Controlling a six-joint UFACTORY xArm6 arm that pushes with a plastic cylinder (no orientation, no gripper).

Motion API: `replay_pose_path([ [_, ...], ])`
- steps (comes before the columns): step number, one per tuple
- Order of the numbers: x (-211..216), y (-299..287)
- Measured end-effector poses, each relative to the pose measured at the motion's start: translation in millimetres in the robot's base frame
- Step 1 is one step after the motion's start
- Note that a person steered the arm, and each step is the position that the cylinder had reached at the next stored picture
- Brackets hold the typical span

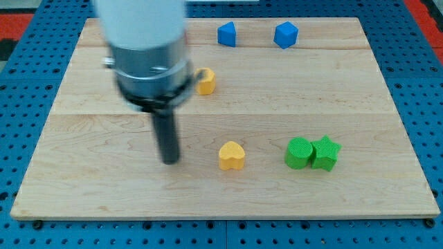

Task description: Move the yellow hexagon to the left side of the yellow heart

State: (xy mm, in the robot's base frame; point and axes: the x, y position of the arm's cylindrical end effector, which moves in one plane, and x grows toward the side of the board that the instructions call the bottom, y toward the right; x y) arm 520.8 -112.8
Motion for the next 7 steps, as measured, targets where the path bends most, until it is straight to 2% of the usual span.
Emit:
replay_pose_path([
  [1, -43, -3],
  [2, -65, -9],
  [4, -65, -11],
  [5, -54, 55],
  [6, -67, 100],
  [7, -87, 108],
])
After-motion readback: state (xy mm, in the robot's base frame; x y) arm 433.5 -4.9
